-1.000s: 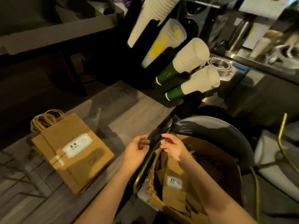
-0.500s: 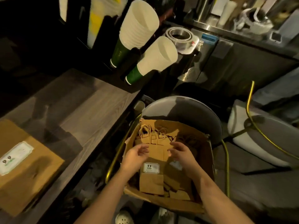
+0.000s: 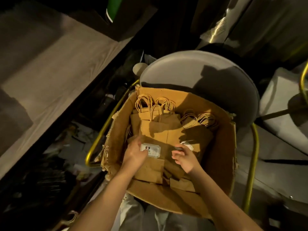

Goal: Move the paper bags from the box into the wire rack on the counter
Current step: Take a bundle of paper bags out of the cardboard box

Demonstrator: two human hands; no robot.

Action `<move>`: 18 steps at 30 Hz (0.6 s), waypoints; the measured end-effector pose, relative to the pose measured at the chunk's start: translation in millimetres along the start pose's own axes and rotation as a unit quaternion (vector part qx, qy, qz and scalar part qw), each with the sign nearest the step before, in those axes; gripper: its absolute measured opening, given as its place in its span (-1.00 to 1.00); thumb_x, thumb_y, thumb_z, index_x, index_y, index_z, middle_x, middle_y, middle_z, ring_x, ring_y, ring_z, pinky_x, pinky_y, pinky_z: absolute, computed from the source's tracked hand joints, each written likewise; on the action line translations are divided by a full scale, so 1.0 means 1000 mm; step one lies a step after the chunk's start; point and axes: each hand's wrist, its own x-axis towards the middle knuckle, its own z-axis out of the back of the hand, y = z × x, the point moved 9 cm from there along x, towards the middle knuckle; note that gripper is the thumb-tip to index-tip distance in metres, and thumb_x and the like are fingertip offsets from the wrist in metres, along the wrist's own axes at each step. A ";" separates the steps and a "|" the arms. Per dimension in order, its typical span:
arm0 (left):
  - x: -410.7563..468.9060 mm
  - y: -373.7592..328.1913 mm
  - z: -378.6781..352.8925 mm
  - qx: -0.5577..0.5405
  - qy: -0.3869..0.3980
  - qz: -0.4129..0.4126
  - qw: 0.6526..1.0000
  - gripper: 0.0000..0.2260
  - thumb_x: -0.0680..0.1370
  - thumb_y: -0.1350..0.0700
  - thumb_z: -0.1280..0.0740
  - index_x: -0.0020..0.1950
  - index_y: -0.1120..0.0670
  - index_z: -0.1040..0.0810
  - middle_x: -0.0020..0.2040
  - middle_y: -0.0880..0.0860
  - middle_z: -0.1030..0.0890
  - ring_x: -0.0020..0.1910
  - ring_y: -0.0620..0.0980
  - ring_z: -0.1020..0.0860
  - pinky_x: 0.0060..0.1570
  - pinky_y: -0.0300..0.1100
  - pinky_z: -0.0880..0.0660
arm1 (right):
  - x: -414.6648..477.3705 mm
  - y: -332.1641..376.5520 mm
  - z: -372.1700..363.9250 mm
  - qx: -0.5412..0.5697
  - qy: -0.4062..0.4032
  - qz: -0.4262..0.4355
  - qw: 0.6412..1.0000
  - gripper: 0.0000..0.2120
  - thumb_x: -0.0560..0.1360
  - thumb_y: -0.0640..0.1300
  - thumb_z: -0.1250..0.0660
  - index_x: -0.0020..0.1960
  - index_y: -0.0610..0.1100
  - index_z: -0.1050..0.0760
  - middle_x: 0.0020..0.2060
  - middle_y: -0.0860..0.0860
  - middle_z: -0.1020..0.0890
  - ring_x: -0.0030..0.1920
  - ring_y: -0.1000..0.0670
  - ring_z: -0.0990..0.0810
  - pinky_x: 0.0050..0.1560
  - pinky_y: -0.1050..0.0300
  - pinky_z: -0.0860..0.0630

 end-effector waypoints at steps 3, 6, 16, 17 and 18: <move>0.012 0.018 -0.018 0.059 0.002 0.026 0.998 -0.51 0.50 0.16 -0.32 0.42 0.02 -0.32 0.30 0.11 -0.47 0.27 0.14 -0.45 0.23 -0.02 -0.45 | 0.014 -0.026 -0.015 -0.045 0.026 -0.009 0.999 -0.80 0.58 -0.33 -0.24 0.13 -0.10 -0.46 -0.09 -0.01 -0.51 -0.16 0.10 -0.49 -0.09 0.26 -0.44; 0.021 0.042 -0.026 0.064 0.002 0.093 0.994 -0.46 0.49 0.07 -0.31 0.46 0.02 -0.27 0.34 0.14 -0.41 0.26 0.19 -0.44 0.24 0.00 -0.44 | 0.023 -0.041 -0.023 0.017 0.014 -0.061 0.998 -0.73 0.55 -0.28 -0.31 0.19 -0.02 -0.45 0.00 0.04 -0.53 0.00 0.05 -0.54 -0.03 0.22 -0.48; 0.021 0.066 -0.037 -0.028 -0.003 0.163 0.986 -0.32 0.34 0.05 -0.36 0.45 0.08 -0.30 0.33 0.15 -0.44 0.23 0.19 -0.46 0.20 0.05 -0.48 | 0.023 -0.055 -0.041 0.119 0.036 -0.102 0.987 -0.61 0.55 -0.29 -0.31 0.35 -0.13 -0.39 0.05 0.02 -0.57 0.10 -0.01 -0.55 0.15 0.08 -0.49; 0.019 0.065 -0.035 -0.041 -0.007 0.161 0.986 -0.34 0.33 0.05 -0.35 0.43 0.08 -0.33 0.31 0.15 -0.46 0.22 0.20 -0.47 0.20 0.05 -0.48 | 0.022 -0.055 -0.039 0.133 0.026 -0.104 0.985 -0.65 0.55 -0.27 -0.32 0.31 -0.10 -0.41 0.03 0.03 -0.58 0.09 0.00 -0.56 0.18 0.05 -0.49; 0.018 0.064 -0.033 -0.055 -0.012 0.157 0.986 -0.40 0.37 0.09 -0.36 0.40 0.09 -0.36 0.29 0.15 -0.47 0.21 0.19 -0.48 0.20 0.05 -0.48 | 0.021 -0.054 -0.037 0.145 0.020 -0.104 0.984 -0.71 0.56 -0.25 -0.31 0.25 -0.07 -0.44 0.02 0.03 -0.59 0.06 0.01 -0.56 0.18 0.04 -0.50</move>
